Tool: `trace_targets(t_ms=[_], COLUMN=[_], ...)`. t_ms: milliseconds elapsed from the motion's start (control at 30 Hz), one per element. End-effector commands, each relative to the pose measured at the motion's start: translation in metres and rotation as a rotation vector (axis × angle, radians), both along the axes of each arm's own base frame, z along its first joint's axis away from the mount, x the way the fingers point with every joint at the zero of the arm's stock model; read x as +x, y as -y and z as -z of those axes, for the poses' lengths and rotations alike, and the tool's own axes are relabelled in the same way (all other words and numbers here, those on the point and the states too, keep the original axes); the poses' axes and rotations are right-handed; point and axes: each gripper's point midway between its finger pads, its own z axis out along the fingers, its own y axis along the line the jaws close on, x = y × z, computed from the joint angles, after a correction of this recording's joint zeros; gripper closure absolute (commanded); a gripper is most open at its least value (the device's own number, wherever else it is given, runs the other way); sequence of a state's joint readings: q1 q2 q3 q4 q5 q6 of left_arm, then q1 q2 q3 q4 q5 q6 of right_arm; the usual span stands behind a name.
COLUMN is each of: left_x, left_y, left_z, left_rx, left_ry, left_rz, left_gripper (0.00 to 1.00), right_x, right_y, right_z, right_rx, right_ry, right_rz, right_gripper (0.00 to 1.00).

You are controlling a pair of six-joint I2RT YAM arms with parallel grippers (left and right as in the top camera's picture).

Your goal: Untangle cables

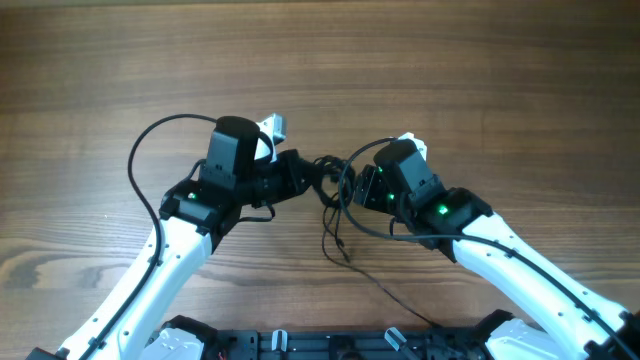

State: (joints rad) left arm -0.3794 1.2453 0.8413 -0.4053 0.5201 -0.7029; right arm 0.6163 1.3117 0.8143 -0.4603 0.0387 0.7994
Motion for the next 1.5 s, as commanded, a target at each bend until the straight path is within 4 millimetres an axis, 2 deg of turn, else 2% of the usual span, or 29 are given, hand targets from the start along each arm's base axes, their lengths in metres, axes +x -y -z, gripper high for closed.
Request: trace_targets(t_ms=[0, 67, 133, 200, 300, 400, 467, 600, 833, 867, 933, 1067, 1367, 1467], left_x=[0.008, 0.012, 0.013, 0.011, 0.002, -0.004, -0.006, -0.004, -0.003, -0.003, -0.005, -0.012, -0.019, -0.018], left_y=[-0.025, -0.032, -0.032, -0.026, -0.013, -0.007, -0.005, -0.008, -0.012, -0.011, -0.009, -0.008, -0.01, -0.017], left_z=[0.011, 0.012, 0.009, 0.004, -0.005, -0.009, -0.01, -0.01, -0.013, -0.013, -0.015, -0.014, -0.007, -0.005], left_rx=[0.077, 0.077, 0.051, 0.016, -0.046, -0.078, -0.089, -0.092, -0.137, -0.146, -0.169, -0.178, -0.156, -0.148], left_ry=[0.001, -0.005, -0.006, -0.002, 0.011, 0.018, 0.011, 0.006, -0.048, -0.065, -0.09, -0.114, -0.133, -0.14], left_rz=[-0.063, -0.087, -0.083, -0.053, 0.036, 0.093, 0.103, 0.087, 0.044, 0.034, 0.03, 0.055, 0.072, 0.055], left_gripper=[0.96, 0.96, 0.96, 0.96, 0.96, 0.96, 0.96, 0.96, 0.96, 0.96, 0.96, 0.96, 0.96, 0.96], right_x=[0.007, 0.004, -0.005, -0.015, -0.013, -0.005, -0.001, -0.002, -0.006, -0.006, -0.003, 0.011, 0.016, 0.015], right_y=[-0.003, -0.014, -0.038, -0.054, -0.057, -0.055, -0.057, -0.062, -0.074, -0.077, -0.078, -0.072, -0.074, -0.074], right_z=[-0.055, -0.08, -0.106, -0.114, -0.099, -0.081, -0.071, -0.058, -0.057, -0.057, -0.055, -0.049, -0.048, -0.058], right_rx=[-0.01, 0.035, 0.08, 0.085, -0.022, -0.115, -0.131, -0.172, -0.357, -0.396, -0.481, -0.676, -0.68, -0.602], right_ry=[0.2, 0.285, 0.412, 0.49, 0.53, 0.53, 0.515, 0.5, 0.574, 0.59, 0.613, 0.652, 0.656, 0.659], right_rz=[-0.139, -0.231, -0.447, -0.624, -0.756, -0.804, -0.816, -0.85, -0.87, -0.876, -0.857, -0.828, -0.808, -0.732], right_gripper=[0.3, 0.29, 0.24, 0.25, 0.3, 0.3, 0.29, 0.19, 0.21, 0.23, 0.33, 0.42, 0.5, 0.49])
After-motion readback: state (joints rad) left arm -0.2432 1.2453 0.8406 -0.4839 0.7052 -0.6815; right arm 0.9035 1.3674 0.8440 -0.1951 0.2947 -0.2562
